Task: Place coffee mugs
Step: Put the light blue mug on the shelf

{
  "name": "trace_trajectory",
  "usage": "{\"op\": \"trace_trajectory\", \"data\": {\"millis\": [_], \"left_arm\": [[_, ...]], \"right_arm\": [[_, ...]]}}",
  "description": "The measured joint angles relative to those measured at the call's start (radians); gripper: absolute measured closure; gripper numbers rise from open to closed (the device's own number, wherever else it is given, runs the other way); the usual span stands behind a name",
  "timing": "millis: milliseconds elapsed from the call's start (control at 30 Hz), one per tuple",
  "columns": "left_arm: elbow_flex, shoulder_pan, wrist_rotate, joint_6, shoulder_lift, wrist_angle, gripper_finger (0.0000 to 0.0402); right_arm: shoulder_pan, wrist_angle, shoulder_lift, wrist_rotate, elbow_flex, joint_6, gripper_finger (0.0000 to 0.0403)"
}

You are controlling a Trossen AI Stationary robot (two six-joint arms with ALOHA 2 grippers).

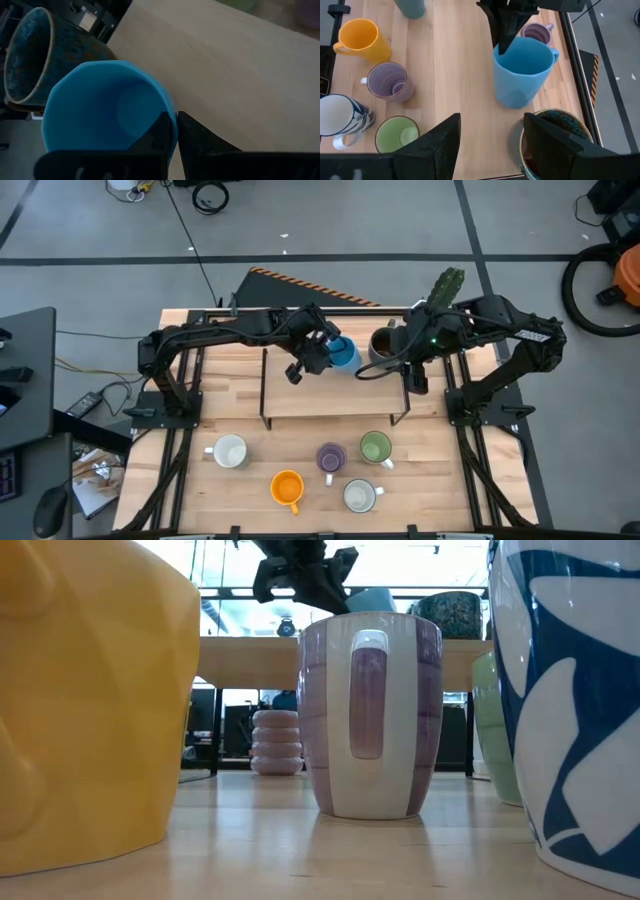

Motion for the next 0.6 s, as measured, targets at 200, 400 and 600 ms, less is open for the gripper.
{"op": "trace_trajectory", "data": {"millis": [200, 400, 600], "left_arm": [[0.0, 0.0, 0.002, 0.002, 0.008, -0.005, 0.0374], [0.001, 0.0, 0.002, 0.004, 0.016, 0.0, 0.0374], [0.001, 0.0, 0.001, 0.001, 0.017, 0.002, 0.0364]], "right_arm": [[0.005, 0.001, 0.0, 0.001, 0.0, 0.0, 0.018], [0.005, 0.003, 0.0, 0.001, 0.0, 0.0, 0.018], [0.005, 0.003, 0.0, 0.002, 0.0, 0.0, 0.018]]}}
